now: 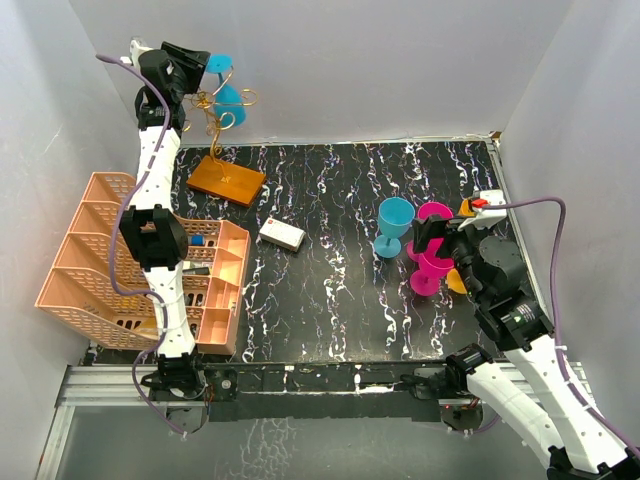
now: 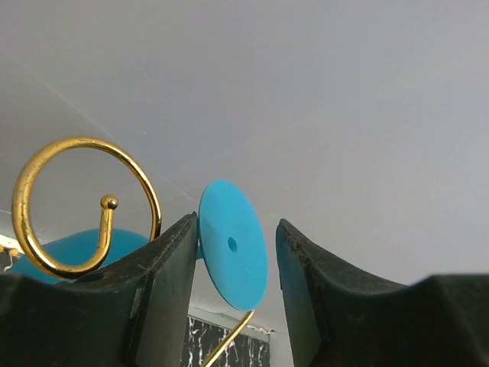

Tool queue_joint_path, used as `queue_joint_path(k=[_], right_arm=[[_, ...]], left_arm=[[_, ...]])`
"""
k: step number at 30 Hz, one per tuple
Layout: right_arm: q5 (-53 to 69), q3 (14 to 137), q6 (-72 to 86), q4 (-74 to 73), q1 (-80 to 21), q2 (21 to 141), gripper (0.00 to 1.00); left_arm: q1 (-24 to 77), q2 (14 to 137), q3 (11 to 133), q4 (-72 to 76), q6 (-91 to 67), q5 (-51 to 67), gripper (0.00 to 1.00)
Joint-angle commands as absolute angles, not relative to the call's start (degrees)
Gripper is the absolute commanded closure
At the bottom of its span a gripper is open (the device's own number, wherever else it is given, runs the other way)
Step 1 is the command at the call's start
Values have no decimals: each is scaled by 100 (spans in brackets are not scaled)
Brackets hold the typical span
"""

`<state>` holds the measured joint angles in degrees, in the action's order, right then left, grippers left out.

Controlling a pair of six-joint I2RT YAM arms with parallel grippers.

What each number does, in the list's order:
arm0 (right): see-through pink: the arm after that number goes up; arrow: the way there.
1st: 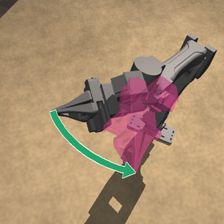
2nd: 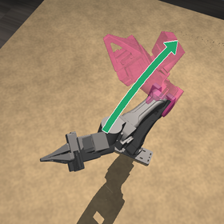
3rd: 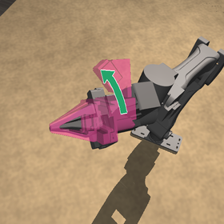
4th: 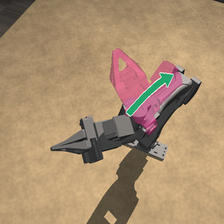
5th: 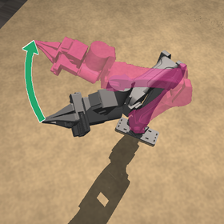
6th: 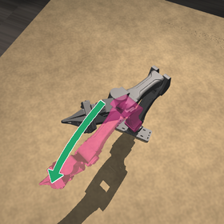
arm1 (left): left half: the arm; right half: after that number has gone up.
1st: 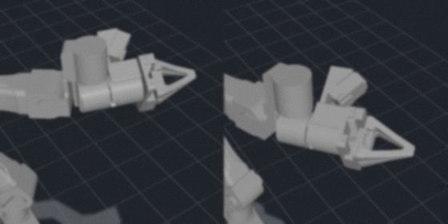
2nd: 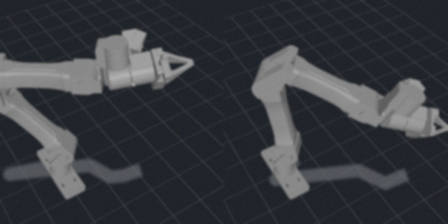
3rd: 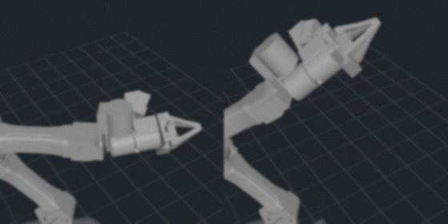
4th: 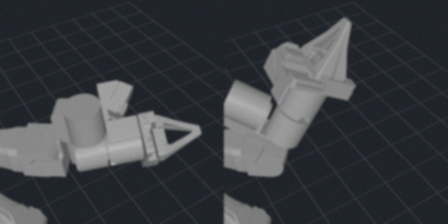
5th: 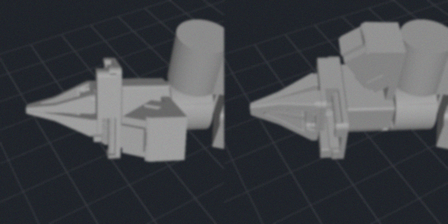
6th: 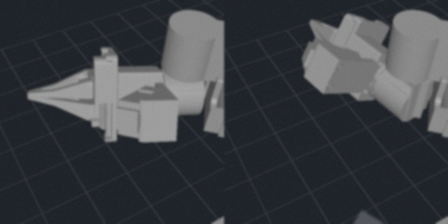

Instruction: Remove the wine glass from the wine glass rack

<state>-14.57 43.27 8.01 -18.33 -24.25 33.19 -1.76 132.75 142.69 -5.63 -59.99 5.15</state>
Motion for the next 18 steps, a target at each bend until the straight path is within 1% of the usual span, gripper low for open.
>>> queue_joint_path(k=[1,5,10,18], right_arm=[[-1558,4325,756,-1469,-2430,3213,1],[-1560,4307,754,-1468,-2426,3191,1],[-1546,4307,760,-1475,-2431,3164,1],[-1583,4307,760,-1512,-2431,3130,1]], left_arm=[[96,12938,14258,-784,-6080,764,56],[139,12821,14227,-813,-5977,711,56],[144,12787,14177,-795,-5950,638,59],[141,12795,14168,-824,-5915,521,70]])
